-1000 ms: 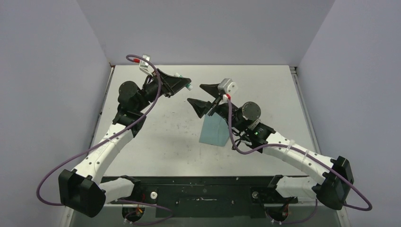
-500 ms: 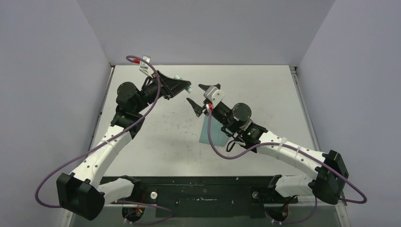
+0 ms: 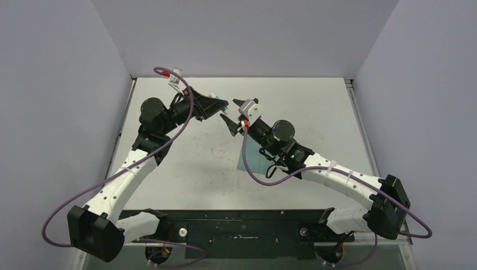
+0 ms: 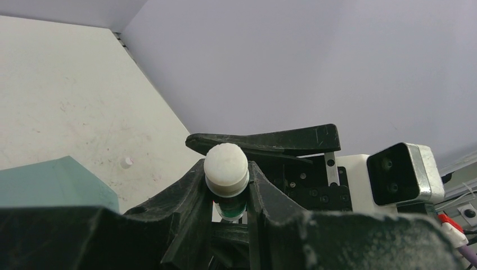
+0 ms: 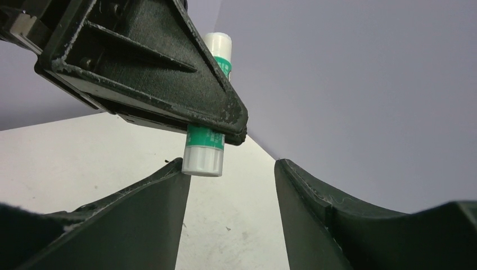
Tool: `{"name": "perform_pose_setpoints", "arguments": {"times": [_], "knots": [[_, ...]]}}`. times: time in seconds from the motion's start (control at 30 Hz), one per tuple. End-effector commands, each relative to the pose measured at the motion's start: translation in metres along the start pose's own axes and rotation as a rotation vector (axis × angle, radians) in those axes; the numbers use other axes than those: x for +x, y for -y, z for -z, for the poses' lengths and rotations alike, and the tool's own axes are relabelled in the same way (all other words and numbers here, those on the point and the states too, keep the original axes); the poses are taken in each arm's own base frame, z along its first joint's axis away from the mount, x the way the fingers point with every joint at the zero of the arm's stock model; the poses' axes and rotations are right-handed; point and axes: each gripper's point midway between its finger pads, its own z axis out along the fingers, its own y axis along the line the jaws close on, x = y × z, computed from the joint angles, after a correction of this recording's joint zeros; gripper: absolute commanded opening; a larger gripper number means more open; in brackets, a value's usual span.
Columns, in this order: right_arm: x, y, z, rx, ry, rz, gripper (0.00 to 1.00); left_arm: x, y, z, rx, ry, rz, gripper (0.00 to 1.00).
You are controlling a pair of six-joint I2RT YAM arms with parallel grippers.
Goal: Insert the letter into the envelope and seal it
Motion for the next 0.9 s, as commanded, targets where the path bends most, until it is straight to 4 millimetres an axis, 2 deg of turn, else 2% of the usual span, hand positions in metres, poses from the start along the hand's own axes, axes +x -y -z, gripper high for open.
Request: {"name": "perform_pose_setpoints", "arguments": {"times": [0.0,0.13,0.2,0.27,0.43,0.5,0.6,0.77,0.87], "knots": [[-0.039,0.005,-0.004,0.007,0.106,-0.030,0.58,0.002,0.005,0.004,0.010,-0.010,-0.046,0.00],[-0.041,0.003,-0.004,-0.002,0.111,-0.053,0.61,0.004,0.002,0.004,-0.005,-0.014,-0.051,0.00],[-0.040,0.002,-0.005,-0.008,0.101,-0.060,0.56,0.005,0.001,0.005,-0.006,-0.014,-0.053,0.00],[-0.037,0.001,-0.007,-0.015,0.078,-0.070,0.45,0.005,0.002,0.005,-0.004,-0.014,-0.053,0.00],[-0.039,-0.002,-0.010,-0.046,0.047,-0.131,0.09,0.005,0.006,0.007,0.009,-0.015,-0.063,0.00],[-0.041,-0.001,-0.010,-0.063,0.038,-0.198,0.05,0.005,0.008,0.008,0.014,-0.019,-0.074,0.00],[-0.048,0.008,-0.008,-0.142,0.069,-0.391,0.05,0.003,0.014,0.009,0.043,-0.012,-0.103,0.00],[-0.071,0.019,0.006,-0.310,0.180,-0.910,0.05,-0.005,0.027,0.008,0.118,0.029,-0.176,0.00],[-0.081,0.016,0.012,-0.394,0.233,-1.164,0.05,-0.007,0.031,0.005,0.141,0.022,-0.209,0.00]]}}
